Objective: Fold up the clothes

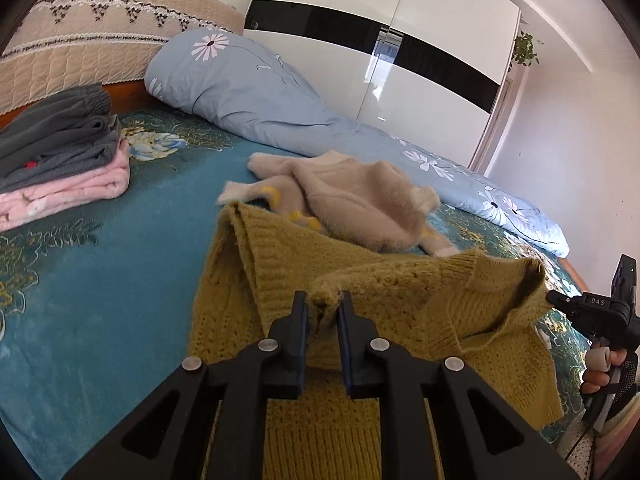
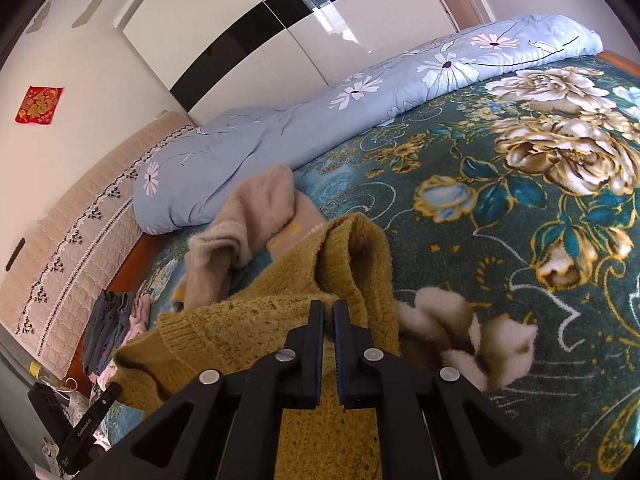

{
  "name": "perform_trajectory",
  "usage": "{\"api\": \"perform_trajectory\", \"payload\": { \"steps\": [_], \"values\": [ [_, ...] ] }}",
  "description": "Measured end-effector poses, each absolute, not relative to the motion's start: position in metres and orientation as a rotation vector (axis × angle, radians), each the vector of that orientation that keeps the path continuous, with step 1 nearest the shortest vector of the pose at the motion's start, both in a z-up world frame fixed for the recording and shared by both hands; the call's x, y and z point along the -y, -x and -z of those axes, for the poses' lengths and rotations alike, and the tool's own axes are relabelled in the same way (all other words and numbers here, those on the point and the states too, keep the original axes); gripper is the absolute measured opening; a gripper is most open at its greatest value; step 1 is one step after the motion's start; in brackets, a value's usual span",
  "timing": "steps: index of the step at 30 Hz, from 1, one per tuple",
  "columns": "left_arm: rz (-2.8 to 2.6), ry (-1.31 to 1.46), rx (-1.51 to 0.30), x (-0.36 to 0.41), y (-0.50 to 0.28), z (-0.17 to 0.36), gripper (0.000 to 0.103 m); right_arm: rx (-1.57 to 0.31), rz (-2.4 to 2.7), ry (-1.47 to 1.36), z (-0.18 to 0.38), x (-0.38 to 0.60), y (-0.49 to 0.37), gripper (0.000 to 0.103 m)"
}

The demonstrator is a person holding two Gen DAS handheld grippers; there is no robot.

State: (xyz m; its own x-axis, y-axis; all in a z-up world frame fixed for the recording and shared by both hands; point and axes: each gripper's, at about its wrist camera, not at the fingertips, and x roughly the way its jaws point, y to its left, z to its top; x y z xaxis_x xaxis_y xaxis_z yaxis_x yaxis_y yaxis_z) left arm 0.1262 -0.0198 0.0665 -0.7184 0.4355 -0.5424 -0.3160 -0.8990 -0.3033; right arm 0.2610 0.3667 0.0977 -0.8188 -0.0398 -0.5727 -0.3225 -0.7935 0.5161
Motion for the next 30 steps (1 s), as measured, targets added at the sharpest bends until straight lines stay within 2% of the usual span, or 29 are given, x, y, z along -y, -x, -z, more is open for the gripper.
{"api": "perform_trajectory", "payload": {
  "steps": [5, 9, 15, 19, 30],
  "values": [
    [-2.586, 0.908, 0.321, 0.020, -0.132, -0.058, 0.015, -0.946, -2.667, 0.879, -0.091, -0.367, -0.265, 0.009],
    [-2.599, 0.943, 0.377, 0.022, -0.136, -0.049, 0.021, -1.011, -2.656, 0.872, -0.087, -0.374, -0.267, 0.009],
    [-2.592, 1.024, 0.551, 0.040, -0.135, -0.034, 0.023, -1.035, -2.619, 0.852, -0.086, -0.379, -0.271, 0.009],
    [-2.563, 1.070, 0.661, 0.050, -0.136, -0.027, 0.031, -1.086, -2.591, 0.812, -0.085, -0.387, -0.278, 0.009],
    [-2.237, 1.242, 1.172, 0.075, -0.135, -0.001, 0.033, -1.312, -2.577, 0.720, -0.090, -0.402, -0.292, 0.009]
  ]
}}
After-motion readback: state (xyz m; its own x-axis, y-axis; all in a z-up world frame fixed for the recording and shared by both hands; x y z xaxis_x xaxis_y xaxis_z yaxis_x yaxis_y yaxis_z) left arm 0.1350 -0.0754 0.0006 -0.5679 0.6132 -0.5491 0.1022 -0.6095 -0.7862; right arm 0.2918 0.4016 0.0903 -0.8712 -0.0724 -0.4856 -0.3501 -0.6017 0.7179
